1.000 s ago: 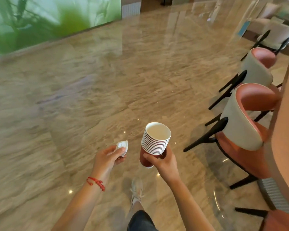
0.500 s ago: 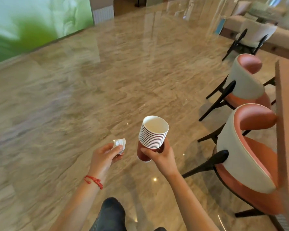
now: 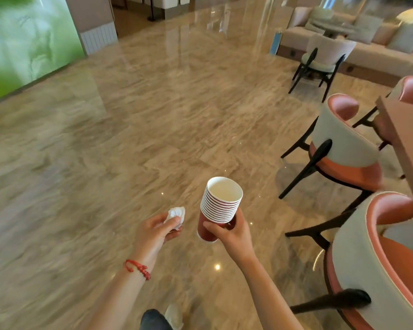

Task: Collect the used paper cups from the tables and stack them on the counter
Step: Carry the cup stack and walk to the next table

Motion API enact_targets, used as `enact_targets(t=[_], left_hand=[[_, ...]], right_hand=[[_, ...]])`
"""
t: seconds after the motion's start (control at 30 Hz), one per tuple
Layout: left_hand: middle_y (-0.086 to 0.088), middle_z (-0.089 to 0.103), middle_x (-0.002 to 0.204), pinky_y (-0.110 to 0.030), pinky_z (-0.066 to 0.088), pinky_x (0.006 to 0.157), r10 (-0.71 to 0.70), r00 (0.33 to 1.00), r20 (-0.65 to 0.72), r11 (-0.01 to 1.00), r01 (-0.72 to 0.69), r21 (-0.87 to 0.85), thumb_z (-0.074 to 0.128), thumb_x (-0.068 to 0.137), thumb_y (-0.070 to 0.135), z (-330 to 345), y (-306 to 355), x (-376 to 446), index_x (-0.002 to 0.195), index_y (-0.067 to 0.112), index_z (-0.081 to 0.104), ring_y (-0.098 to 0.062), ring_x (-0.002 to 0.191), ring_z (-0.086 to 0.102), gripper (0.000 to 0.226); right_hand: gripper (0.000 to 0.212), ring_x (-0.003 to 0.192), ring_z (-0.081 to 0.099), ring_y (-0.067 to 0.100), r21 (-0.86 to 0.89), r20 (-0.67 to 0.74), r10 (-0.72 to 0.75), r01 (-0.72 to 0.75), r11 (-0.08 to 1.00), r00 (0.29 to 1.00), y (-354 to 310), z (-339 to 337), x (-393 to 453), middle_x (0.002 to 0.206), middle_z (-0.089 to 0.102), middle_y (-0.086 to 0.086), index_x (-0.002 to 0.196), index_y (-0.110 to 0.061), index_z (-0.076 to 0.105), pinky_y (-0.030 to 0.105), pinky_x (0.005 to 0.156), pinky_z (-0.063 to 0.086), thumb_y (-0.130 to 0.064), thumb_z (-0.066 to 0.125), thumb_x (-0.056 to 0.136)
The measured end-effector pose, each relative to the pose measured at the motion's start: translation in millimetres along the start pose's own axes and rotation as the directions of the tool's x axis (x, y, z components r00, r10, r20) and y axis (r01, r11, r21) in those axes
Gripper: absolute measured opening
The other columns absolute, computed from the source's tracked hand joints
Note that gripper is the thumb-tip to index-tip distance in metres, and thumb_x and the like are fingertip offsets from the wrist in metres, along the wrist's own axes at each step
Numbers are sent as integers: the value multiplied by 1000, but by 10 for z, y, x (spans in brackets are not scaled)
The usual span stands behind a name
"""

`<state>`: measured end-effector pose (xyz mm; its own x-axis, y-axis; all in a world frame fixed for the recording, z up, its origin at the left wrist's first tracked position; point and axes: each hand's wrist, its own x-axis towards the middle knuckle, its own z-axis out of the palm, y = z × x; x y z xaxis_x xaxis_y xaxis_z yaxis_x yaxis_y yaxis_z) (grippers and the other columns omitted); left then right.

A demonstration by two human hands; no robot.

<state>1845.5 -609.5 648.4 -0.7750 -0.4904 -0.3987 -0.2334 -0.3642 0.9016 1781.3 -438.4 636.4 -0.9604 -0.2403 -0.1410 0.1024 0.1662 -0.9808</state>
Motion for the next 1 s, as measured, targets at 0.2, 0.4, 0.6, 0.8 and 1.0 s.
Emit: enact_targets(t=[0.2, 0.4, 0.6, 0.8, 1.0], left_hand=[[-5, 71, 65, -19, 54, 54, -41, 997, 59, 999, 40, 7, 66, 80, 5, 133, 425, 1077, 78, 7, 70, -13, 61, 68, 5], [-5, 72, 67, -21, 54, 54, -47, 997, 64, 999, 45, 31, 68, 78, 6, 405, 697, 2259, 74, 9, 72, -14, 63, 69, 7], [-6, 71, 69, -26, 57, 62, -40, 997, 60, 998, 37, 54, 67, 79, 6, 890, 1133, 3589, 74, 10, 72, -15, 65, 68, 8], [-13, 70, 71, -22, 54, 55, -44, 998, 39, 998, 42, 42, 68, 77, 4, 1352, 1712, 4781, 77, 6, 71, -19, 64, 68, 3], [-12, 73, 74, -22, 55, 55, -54, 997, 62, 998, 52, 24, 70, 76, 6, 1736, 2170, 5982, 76, 10, 72, -19, 67, 70, 4]], right_hand=[[60, 97, 65, 7, 9, -26, 9, -9, 1000, 1000, -212, 268, 993, 106, 68, -5, 118, -18, 55, 24, 81, 55, -19, 84, 66], [57, 96, 66, 11, 0, -28, 35, -35, 999, 999, -218, 438, 2187, 104, 70, -2, 115, -17, 57, 31, 83, 55, -20, 85, 65], [59, 97, 65, 7, 30, -22, 25, -24, 999, 999, -371, 514, 3641, 106, 69, -6, 117, -20, 55, 26, 81, 55, -21, 84, 65], [55, 91, 67, 7, 32, -22, 20, -19, 999, 1000, -683, 544, 4964, 98, 71, -7, 109, -22, 59, 19, 73, 53, -26, 83, 60], [65, 96, 66, 8, 30, -33, 24, -23, 999, 999, -851, 623, 6225, 103, 70, -6, 115, -20, 57, 24, 78, 54, -33, 83, 57]])
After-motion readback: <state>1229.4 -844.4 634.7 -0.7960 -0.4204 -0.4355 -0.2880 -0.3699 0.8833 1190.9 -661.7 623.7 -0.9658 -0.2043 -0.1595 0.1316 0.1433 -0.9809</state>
